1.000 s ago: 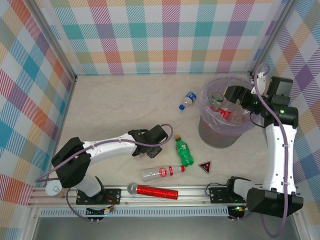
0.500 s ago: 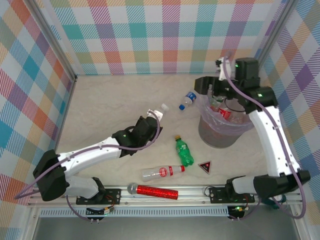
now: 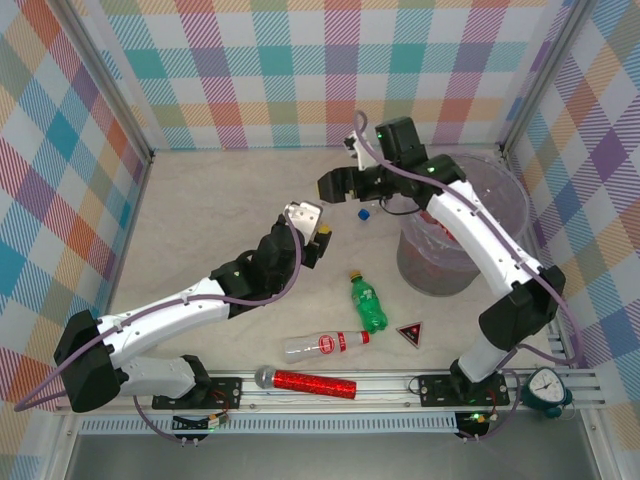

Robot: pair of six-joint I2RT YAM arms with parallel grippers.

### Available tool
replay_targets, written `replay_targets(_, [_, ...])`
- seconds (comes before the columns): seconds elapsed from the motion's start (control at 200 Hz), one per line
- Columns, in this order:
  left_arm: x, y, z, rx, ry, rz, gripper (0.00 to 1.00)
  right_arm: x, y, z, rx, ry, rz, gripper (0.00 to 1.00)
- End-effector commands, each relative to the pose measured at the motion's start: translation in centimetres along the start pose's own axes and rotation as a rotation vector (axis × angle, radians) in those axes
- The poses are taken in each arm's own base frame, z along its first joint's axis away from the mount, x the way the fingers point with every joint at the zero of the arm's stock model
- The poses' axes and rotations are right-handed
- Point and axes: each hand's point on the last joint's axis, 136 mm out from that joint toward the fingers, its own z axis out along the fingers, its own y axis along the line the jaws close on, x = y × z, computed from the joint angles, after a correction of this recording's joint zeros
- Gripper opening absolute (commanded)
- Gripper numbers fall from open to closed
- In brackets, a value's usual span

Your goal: Put the plastic bottles in the bin

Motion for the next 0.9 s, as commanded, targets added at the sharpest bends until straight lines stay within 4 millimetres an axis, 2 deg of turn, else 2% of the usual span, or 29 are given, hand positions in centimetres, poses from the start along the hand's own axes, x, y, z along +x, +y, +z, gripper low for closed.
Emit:
replay_targets(0.0, [-1.4,0.5,-0.1,-0.011,-0.070,-0.031,0.61,-0.4,2.3,0.1,-0.093,-0.013,-0.008,0.87])
replay_targets(0.315, [-1.8,1.0,0.3,-0.052,-0.085,-0.029,0.61,1.0,1.8,0.9,-0.091,0.009,0.022,0.78])
replay_targets(0.625, [-2.1,0.8,0.3,-0.042,-0.099,-0.030,0.61,0.9,1.0,0.9,-0.047,-0.005,0.019,0.59])
replay_targets(0.895, [-1.7,0.5,0.3,-0.023,-0.082,-0.015,0.78,0.4,0.6,0.6,-0.016,-0.028,0.009,0.51])
